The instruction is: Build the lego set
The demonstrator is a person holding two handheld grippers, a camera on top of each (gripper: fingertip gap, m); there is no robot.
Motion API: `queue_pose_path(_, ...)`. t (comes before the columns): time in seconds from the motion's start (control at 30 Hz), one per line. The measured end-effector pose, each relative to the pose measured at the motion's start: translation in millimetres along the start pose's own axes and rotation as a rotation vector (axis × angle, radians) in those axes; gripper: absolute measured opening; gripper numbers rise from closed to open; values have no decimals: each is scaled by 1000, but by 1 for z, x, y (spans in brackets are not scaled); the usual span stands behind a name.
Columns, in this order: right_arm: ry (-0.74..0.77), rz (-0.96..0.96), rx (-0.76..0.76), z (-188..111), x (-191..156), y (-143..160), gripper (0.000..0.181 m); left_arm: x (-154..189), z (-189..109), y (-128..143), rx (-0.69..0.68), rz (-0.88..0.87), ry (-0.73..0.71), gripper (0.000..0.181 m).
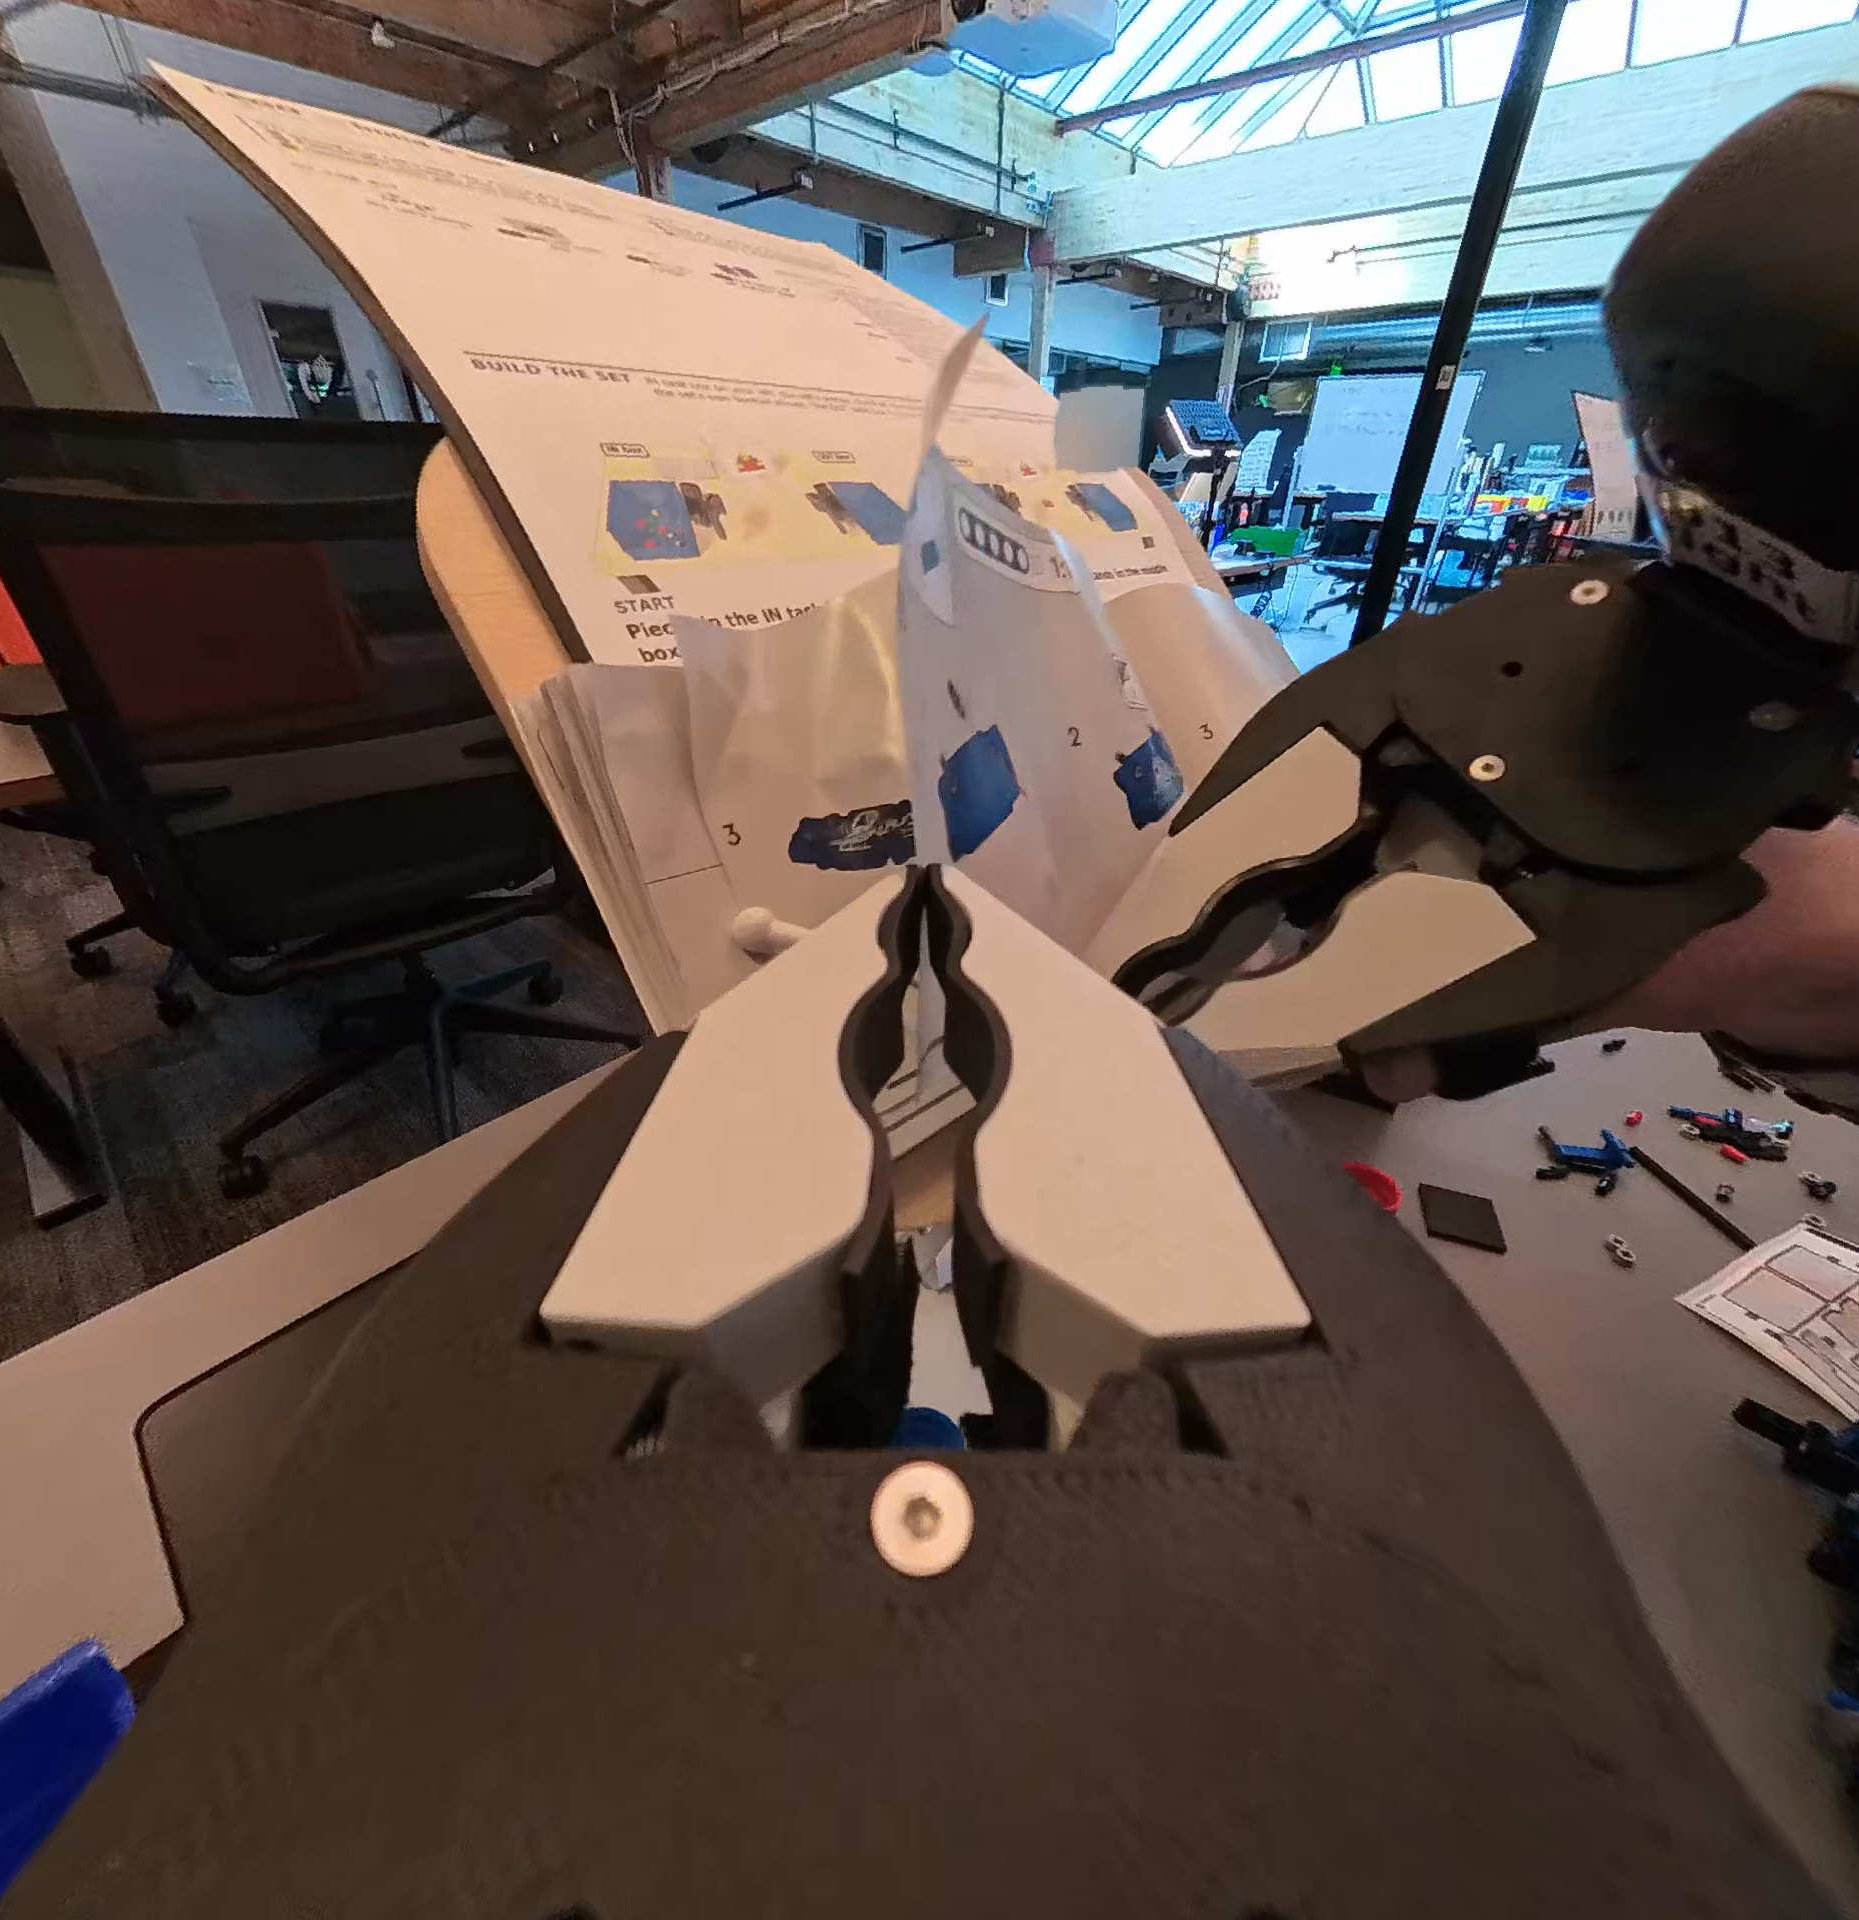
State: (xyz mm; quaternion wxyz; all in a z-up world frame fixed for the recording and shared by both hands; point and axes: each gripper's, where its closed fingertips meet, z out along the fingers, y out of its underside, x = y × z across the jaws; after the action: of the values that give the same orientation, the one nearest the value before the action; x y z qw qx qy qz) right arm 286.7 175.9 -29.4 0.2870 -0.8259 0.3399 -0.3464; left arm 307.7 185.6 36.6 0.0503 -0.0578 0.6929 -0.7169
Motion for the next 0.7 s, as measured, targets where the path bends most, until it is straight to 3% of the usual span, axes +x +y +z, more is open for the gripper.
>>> queue_pose_path(0.13,19,26,10,-3,1,-3,8,-3,1,0,8,-15,-1,0)
queue_pose_path(0.2,-40,98,29,-2,-5,-3,20,-3,0,2,0,-16,-2,0)
queue_pose_path(0.4,-119,194,124,-11,-12,-6,22,-4,0,1,3,-24,1,0)
queue_pose_path(0.53,-45,155,139,-14,-7,-9,20,-5,0,1,5,-30,1,0)
queue_pose_path(0.7,-18,170,106,5,-1,-8,12,-4,3,2,-3,-26,2,0)
